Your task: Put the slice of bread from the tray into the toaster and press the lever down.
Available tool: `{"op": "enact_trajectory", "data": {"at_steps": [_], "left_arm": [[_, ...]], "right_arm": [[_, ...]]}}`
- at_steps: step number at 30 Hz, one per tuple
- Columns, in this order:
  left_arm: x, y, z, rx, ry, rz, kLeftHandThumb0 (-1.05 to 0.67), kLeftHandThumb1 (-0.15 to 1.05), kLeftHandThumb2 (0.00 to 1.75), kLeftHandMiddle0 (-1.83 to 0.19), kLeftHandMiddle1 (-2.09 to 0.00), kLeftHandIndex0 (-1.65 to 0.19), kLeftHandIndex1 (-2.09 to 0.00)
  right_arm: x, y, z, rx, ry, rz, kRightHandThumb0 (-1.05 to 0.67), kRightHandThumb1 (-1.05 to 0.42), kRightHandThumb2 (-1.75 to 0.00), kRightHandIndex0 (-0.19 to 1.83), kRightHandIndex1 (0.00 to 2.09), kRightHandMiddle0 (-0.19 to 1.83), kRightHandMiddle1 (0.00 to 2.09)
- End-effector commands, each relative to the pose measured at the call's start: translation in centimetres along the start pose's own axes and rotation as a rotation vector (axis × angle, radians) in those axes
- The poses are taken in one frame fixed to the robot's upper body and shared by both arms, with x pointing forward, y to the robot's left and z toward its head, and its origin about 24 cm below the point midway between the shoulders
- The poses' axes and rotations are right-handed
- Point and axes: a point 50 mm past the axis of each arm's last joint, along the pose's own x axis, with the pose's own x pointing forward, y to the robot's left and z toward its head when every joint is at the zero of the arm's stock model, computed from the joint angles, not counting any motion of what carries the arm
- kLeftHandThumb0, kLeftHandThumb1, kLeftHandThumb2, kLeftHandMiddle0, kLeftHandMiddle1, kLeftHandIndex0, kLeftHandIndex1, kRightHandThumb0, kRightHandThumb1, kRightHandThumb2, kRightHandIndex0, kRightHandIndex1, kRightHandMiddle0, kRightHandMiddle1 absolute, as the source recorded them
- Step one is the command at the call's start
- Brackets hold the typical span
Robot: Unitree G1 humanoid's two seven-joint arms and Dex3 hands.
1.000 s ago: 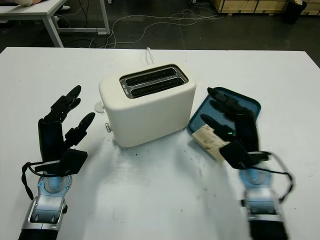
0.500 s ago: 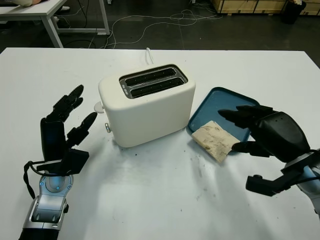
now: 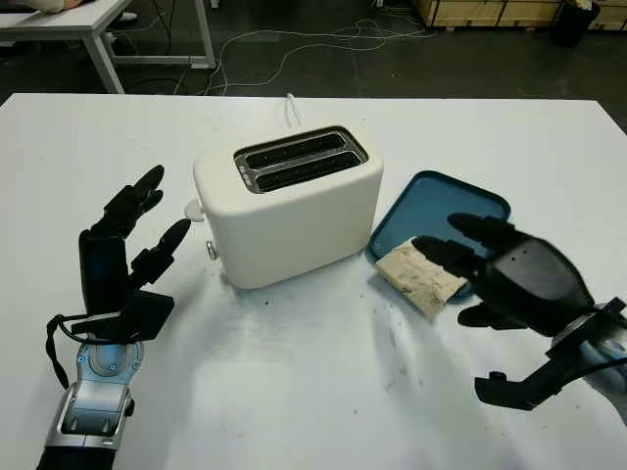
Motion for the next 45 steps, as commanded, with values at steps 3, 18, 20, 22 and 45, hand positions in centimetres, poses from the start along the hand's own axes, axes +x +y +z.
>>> {"op": "enact_trajectory", "data": {"at_steps": [3,18,20,22,45], "left_arm": [[0.1,0.0,0.0,-0.013,-0.004,0.009,-0.48,0.92,0.21,-0.50,-0.46,-0.59,0.00],[0.1,0.0,0.1,-0.017,-0.002,0.012,-0.47,0.92,0.22,-0.49,-0.47,-0.59,0.00],[0.1,0.1,0.1,-0.014,-0.004,0.012,-0.47,0.92,0.22,-0.49,-0.47,-0.59,0.00],[0.1,0.1,0.1,-0.020,-0.006,0.013,-0.47,0.92,0.22,-0.49,-0.47,-0.58,0.00],[0.2,0.2,0.2,-0.033,-0.035,0.035,-0.45,0.92,0.21,-0.50,-0.49,-0.61,-0.01]], "right_arm": [[0.0,1.8,-0.5,-0.006,0.018,0.025,-0.59,-0.70,-0.01,0.22,0.01,0.29,0.01],[-0.4,6.9,-2.3,0.054,0.047,-0.159,-0.48,-0.69,-0.01,0.37,0.03,0.44,0.04],[-0.4,7.3,-2.3,0.056,0.042,-0.191,-0.46,-0.70,-0.01,0.39,0.03,0.45,0.03],[-0.5,7.4,-2.3,0.063,0.031,-0.219,-0.42,-0.71,-0.01,0.41,0.03,0.47,0.03],[-0.2,4.4,-1.8,0.012,-0.022,-0.277,-0.50,-0.71,0.00,0.29,0.00,0.40,0.00]]}}
